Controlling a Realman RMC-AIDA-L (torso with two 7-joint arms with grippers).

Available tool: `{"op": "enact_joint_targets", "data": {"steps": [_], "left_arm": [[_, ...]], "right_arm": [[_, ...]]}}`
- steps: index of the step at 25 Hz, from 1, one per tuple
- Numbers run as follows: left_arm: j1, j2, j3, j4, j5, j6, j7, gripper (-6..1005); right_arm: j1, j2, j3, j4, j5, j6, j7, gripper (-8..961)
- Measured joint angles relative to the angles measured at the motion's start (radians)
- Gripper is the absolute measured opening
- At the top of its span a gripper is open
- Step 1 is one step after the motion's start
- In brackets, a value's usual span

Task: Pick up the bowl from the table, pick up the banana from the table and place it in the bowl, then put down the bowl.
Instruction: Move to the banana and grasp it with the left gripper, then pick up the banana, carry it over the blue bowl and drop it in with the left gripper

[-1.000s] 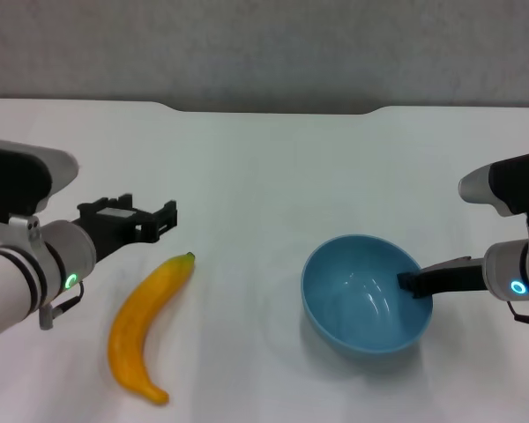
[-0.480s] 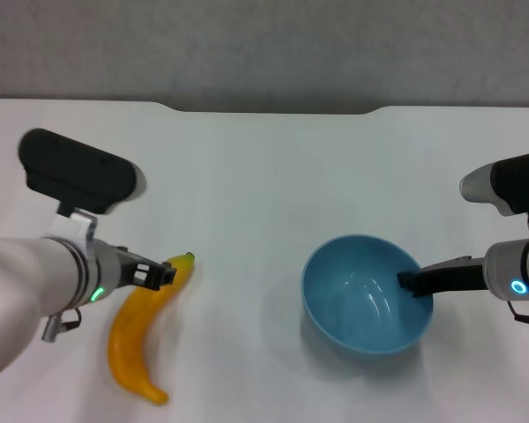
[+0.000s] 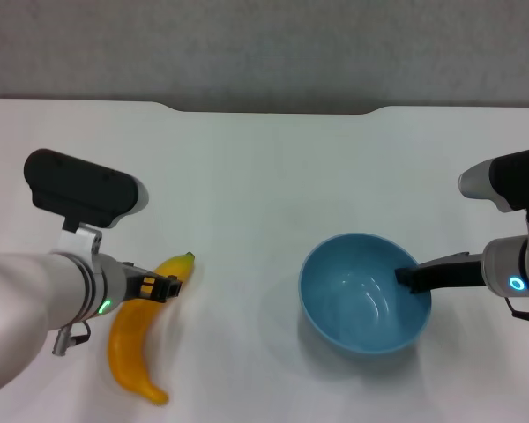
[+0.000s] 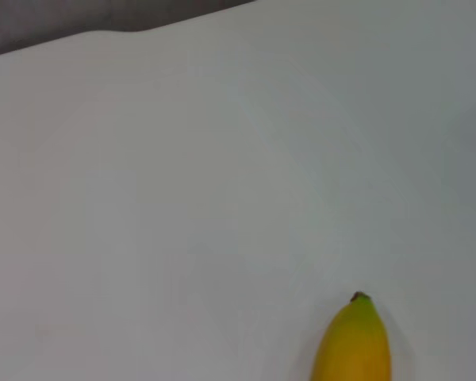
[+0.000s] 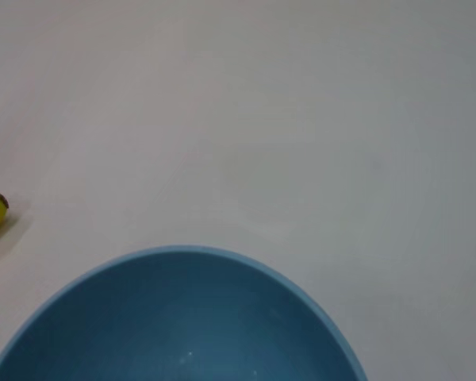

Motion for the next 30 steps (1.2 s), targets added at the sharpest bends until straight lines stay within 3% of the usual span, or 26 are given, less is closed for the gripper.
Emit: {"op": "enact_joint_targets", "data": {"steps": [19, 30], "left_arm": [[-0.037, -0.004, 0.044, 0.117, -0.023, -0.036, -0.012, 627], [-0.039, -0.004, 0.029, 0.124, -0.036, -0.041, -0.013, 622]], "right_arm": [[-0.023, 0.000, 0.000, -0.064, 0.000, -0.007, 0.004, 44], [-0.025, 0.001, 0.000, -0.065, 0.000, -0.008, 0.005, 50]]}}
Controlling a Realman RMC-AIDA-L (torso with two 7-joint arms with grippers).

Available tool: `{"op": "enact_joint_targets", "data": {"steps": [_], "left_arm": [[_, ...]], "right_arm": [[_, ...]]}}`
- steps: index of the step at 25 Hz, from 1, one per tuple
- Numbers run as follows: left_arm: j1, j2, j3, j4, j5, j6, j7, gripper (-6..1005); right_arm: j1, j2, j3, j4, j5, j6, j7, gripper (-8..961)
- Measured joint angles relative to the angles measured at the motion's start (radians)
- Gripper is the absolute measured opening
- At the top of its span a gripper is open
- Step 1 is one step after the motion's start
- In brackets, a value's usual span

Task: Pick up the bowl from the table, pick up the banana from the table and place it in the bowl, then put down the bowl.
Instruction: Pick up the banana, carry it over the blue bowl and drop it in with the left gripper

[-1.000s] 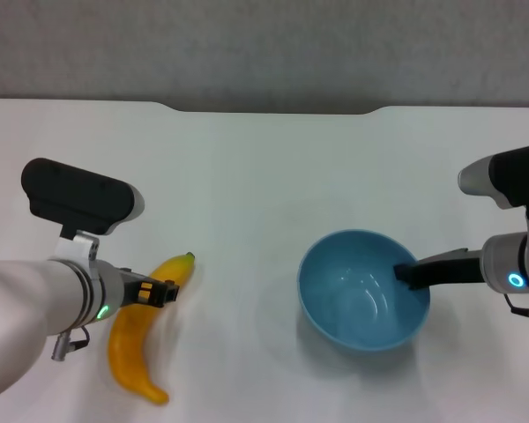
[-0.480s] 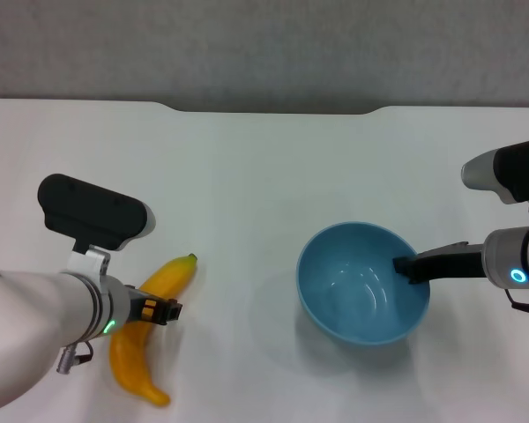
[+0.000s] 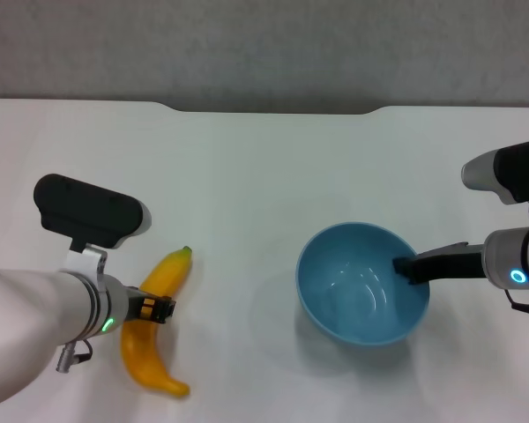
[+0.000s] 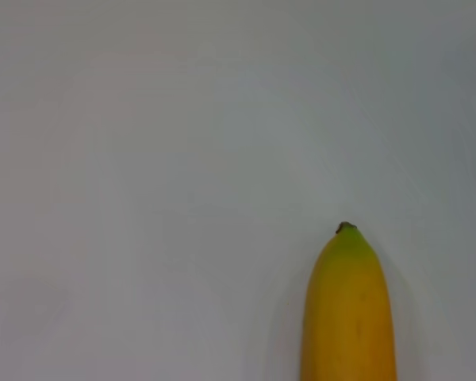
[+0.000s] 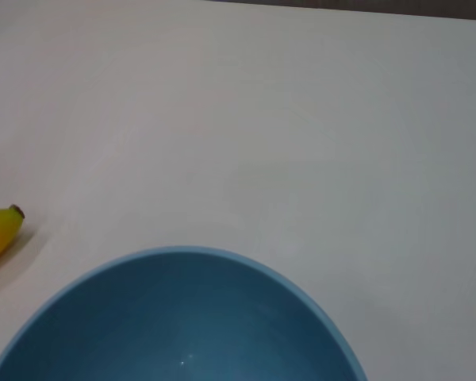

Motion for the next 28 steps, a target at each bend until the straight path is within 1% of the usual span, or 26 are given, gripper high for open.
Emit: {"op": "enact_joint_targets", "data": {"steps": [6, 8, 13, 16, 19, 23, 28], "left_arm": [[0.002, 0.001, -0.033, -0.017, 0.000, -0.004, -0.001, 498], [0.001, 0.004, -0.055, -0.055, -0.001, 0.003, -0.001, 498], [0.000, 0.012, -0.072, -0.223, 0.008, 0.013, -0.001, 499], [0.000, 0.012, -0.072, -0.315, 0.009, 0.009, -0.001, 499], [-0.001, 0.006, -0.061, -0.381, 0.004, -0.001, -0.001, 499], [-0.001, 0.002, -0.029, -0.425, -0.012, -0.056, -0.001, 500], [0.000, 0.001, 0.003, -0.407, -0.108, -0.153, -0.001, 500]], "right_arm": [[-0.013, -0.001, 0.003, 0.000, 0.000, -0.002, 0.000, 54], [-0.014, -0.002, 0.015, -0.001, 0.000, -0.009, 0.000, 55], [-0.004, -0.005, 0.041, -0.002, -0.003, -0.020, 0.000, 57], [0.021, -0.006, 0.046, 0.002, -0.002, -0.026, 0.001, 59], [0.050, -0.005, 0.051, 0.009, -0.001, -0.038, 0.008, 61], [0.063, -0.003, 0.049, 0.011, 0.000, -0.043, 0.015, 63], [0.075, -0.001, 0.046, 0.009, 0.004, -0.043, 0.025, 65]]}}
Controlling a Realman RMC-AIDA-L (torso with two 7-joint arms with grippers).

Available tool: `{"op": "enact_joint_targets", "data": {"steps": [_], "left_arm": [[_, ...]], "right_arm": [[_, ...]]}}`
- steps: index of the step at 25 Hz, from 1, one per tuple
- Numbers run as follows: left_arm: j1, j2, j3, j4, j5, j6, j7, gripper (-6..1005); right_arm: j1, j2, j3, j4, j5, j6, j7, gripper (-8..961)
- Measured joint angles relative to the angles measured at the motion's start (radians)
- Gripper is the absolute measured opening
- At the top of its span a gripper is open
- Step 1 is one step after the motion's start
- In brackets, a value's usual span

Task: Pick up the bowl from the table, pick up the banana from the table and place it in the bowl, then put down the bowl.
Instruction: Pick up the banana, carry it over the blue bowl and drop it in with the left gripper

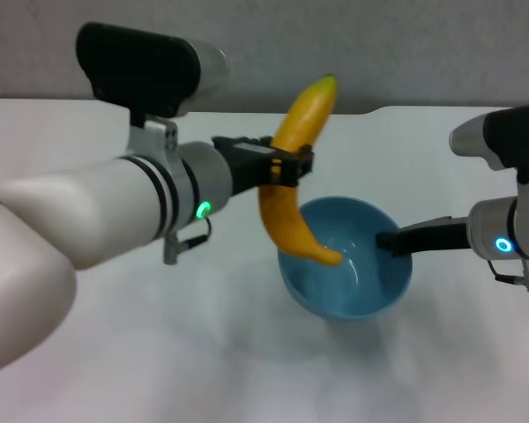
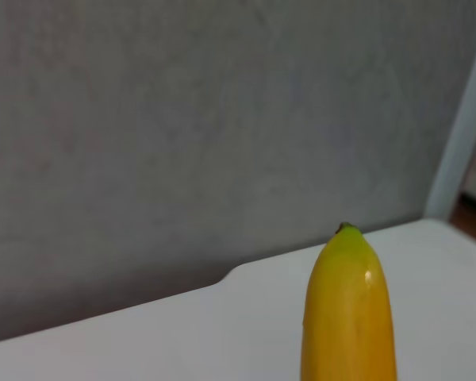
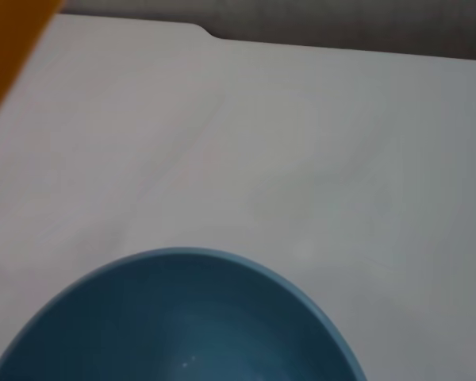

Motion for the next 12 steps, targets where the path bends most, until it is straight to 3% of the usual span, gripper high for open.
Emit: {"op": "enact_joint_targets", "data": {"steps": [12], "left_arm": [[0.004, -0.001, 0.140, 0.116, -0.033, -0.270, -0.001, 502]], "right_arm": [[0.024, 0.003, -0.019, -0.005, 0.038, 0.001, 0.015, 72]]}}
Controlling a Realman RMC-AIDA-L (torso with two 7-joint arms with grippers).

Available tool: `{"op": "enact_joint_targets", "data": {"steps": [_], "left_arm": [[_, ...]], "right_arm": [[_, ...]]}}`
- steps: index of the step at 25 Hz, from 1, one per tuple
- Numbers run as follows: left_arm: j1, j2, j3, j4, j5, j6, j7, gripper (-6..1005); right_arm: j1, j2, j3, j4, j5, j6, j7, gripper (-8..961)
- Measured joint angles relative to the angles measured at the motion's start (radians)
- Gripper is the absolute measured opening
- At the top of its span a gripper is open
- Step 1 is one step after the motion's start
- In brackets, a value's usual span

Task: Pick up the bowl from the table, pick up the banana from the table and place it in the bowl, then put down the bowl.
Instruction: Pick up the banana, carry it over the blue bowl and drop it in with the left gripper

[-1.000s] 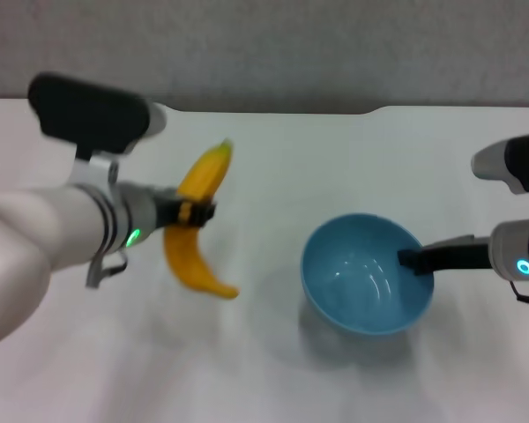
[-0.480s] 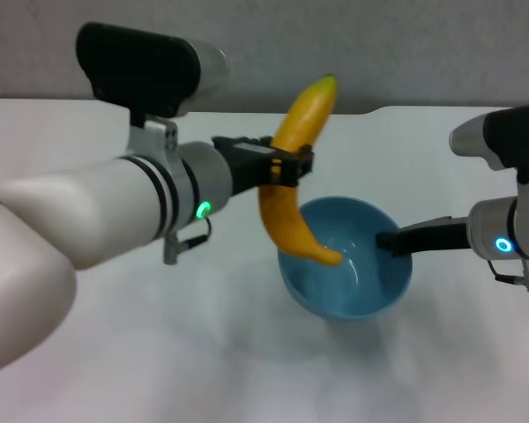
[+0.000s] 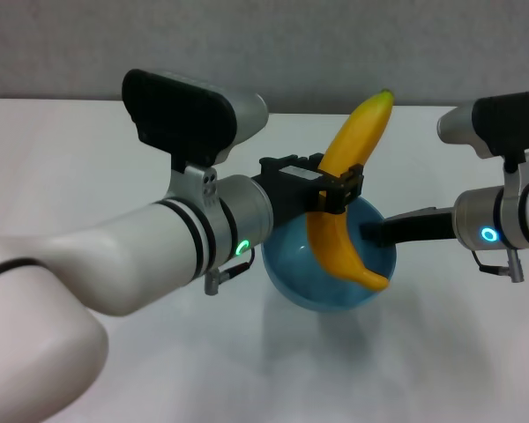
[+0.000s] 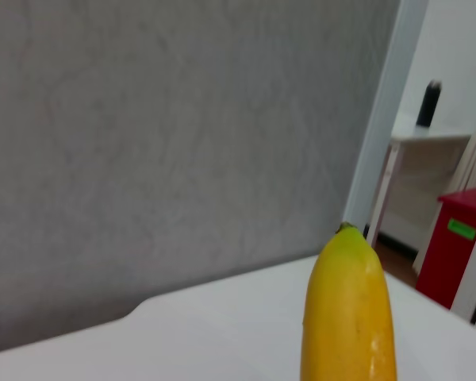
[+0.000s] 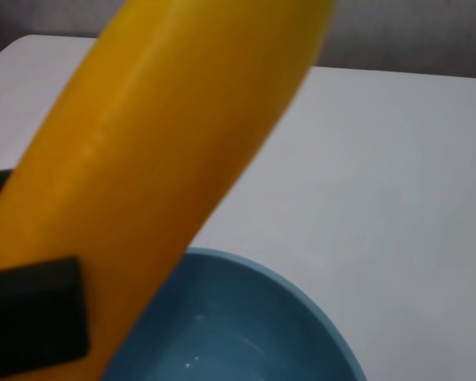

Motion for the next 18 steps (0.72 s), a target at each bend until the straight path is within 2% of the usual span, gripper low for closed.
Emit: {"op": "enact_joint_targets", "data": {"steps": [4, 10, 18], "left_arm": [[0.005, 0.001, 0.027, 0.028, -0.003, -0.071, -0.001, 502], [0.007, 0.003, 0.025, 0.043, -0.004, -0.081, -0.002, 503], [0.008, 0.005, 0.018, 0.059, -0.005, -0.070, -0.004, 683]], "right_arm": [[0.002, 0.001, -0.013, -0.001, 0.010, 0.000, 0.000, 74], [0.003, -0.002, -0.041, -0.002, 0.037, 0.000, -0.002, 77], [0.002, -0.002, -0.041, 0.005, 0.038, 0.000, -0.004, 82]]}}
